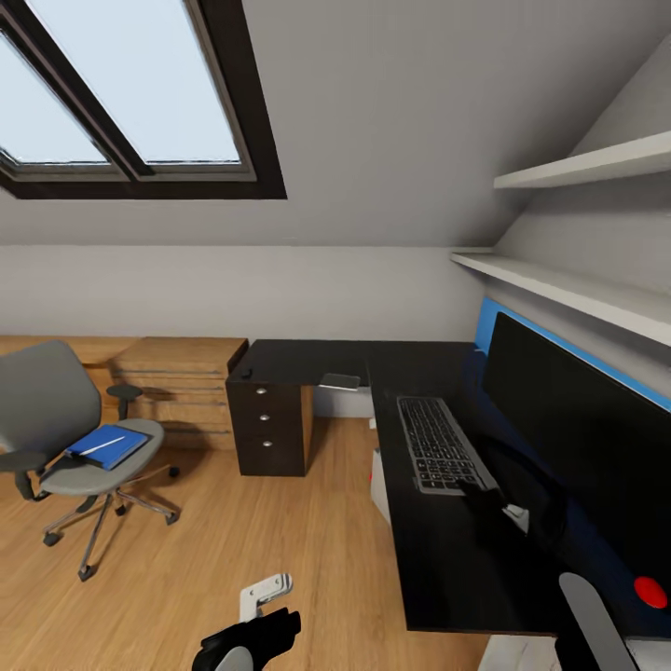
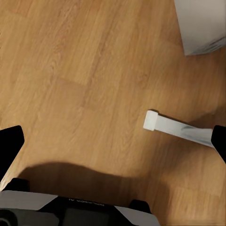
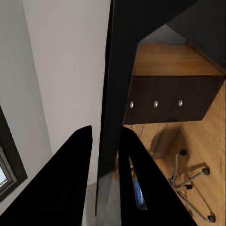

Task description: In the bedroom, organize the workspace by keeping the computer under the desk, ensuring the monitor is on the desk, placing the keyboard on the desk next to the monitor, placing the mouse on the desk next to the keyboard, moving the folder from the swivel chair onto the desk next to the mouse, stacking the notebook on top of the folder with the pen on top of the notebook, and positioning the swivel chair next to the desk.

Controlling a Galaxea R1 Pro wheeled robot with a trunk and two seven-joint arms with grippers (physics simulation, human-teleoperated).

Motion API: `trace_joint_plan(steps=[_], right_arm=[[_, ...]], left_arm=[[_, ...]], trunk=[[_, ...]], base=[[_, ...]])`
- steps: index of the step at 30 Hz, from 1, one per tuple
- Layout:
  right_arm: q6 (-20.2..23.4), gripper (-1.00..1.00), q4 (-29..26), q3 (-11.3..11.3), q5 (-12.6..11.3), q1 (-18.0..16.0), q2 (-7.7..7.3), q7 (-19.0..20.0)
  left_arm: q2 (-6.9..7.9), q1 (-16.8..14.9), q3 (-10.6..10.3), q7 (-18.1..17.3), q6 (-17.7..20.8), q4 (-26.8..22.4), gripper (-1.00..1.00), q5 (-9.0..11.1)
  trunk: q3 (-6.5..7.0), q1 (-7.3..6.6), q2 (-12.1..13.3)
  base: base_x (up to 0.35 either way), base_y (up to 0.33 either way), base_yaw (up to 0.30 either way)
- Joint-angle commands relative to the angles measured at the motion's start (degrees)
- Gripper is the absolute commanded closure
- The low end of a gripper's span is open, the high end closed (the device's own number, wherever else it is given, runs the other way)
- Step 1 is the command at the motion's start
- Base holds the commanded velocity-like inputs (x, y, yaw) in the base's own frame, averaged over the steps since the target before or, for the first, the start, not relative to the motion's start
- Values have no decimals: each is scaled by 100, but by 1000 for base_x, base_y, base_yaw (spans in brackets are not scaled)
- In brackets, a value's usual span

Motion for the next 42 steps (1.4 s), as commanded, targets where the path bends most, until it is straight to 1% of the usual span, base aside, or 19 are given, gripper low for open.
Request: trace_joint_plan(steps=[1, 3, 5, 7, 12, 15, 17, 20, 22, 29, 42], right_arm=[[-249, 100, 36, 49, 30, -5, 5, -44], [-337, 100, 44, 109, 133, -6, 5, -48], [-552, 100, 135, 271, 296, -19, 6, -70], [-727, 100, 297, 369, 403, -31, 6, -76], [-1024, 100, 659, 472, 678, -82, 6, -80], [-1121, 100, 804, 501, 963, -126, 6, -82], [-1124, 100, 845, 502, 981, -134, 6, -82], [-1125, 100, 1178, 502, 1001, -297, 6, -75], [-1125, 100, 1287, 506, 1014, -364, 3, -74], [-1117, 100, 1357, 510, 1162, -421, 4, -73], [-1116, 100, 1369, 504, 1194, -427, 2, -82]], left_arm=[[5, -9, -13, 41, 11, -8, -100, 28], [5, -9, -12, 41, 9, -8, -100, 29], [5, -9, -12, 41, 6, -8, -100, 27], [5, -9, -14, 41, 4, -8, -100, 27], [5, -9, -13, 41, 2, -8, -100, 27], [5, -9, -20, 41, 2, -8, -100, 27], [5, -9, -21, 41, 2, -8, -100, 26], [5, -9, -29, 41, 2, -8, -100, 26], [5, -9, -29, 41, 2, -8, -100, 27], [5, -9, -30, 41, 2, -8, -100, 25], [5, -9, -36, 55, -4, -8, -100, 22]], trunk=[[-11, 2, -11], [-11, 2, -11], [-11, 2, -11], [-11, 2, -11], [-11, 2, -11], [-11, 2, -11], [-11, 2, -11], [-11, 2, -11], [-11, 2, -11], [-11, 2, -11], [-11, 2, -11]], base=[[-16, 0, 0], [-9, 0, 0], [-3, 0, 0], [-2, 0, 0], [0, 0, 0], [0, 0, 0], [0, 0, 0], [0, 0, 0], [0, 0, 0], [0, 0, 0], [27, -29, 0]])
